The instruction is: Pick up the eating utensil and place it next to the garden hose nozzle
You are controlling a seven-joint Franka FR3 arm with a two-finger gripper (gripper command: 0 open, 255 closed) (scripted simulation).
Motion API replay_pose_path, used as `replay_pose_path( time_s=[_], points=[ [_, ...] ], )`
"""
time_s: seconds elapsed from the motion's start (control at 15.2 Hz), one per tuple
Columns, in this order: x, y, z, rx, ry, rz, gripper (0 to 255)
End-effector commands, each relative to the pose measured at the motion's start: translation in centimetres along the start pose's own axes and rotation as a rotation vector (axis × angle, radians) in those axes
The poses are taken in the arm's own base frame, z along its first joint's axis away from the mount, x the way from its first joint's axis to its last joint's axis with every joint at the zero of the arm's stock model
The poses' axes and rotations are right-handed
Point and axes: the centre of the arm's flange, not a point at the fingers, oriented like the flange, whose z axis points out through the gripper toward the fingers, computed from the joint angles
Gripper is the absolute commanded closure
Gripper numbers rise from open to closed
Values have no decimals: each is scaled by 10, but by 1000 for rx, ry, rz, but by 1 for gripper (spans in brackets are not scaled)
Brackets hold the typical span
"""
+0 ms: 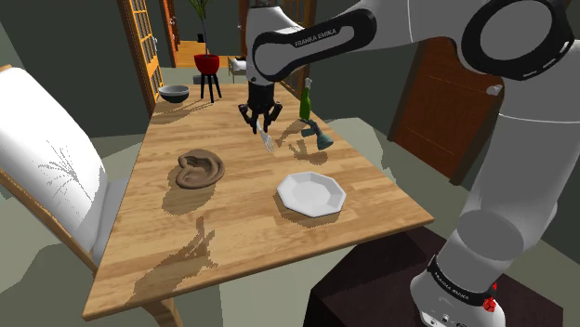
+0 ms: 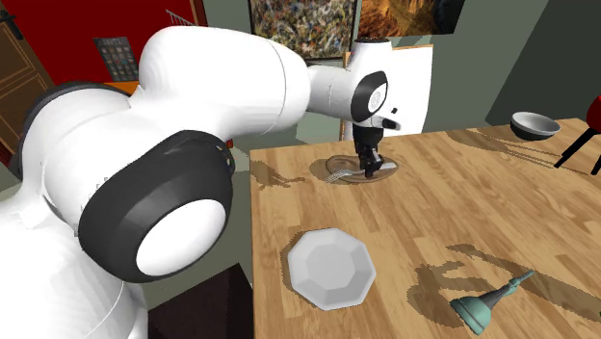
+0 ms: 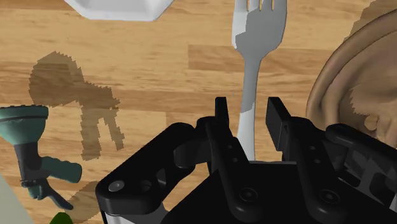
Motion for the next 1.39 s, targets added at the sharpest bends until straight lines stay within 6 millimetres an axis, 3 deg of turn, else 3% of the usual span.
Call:
replay_pose_path(
  time_s=[0.0,0.79,1.32],
  points=[
    [20,15,3,0,0,-1,255],
    [139,116,20,0,0,-1,255],
    [133,115,62,0,0,-1,255]
  ],
)
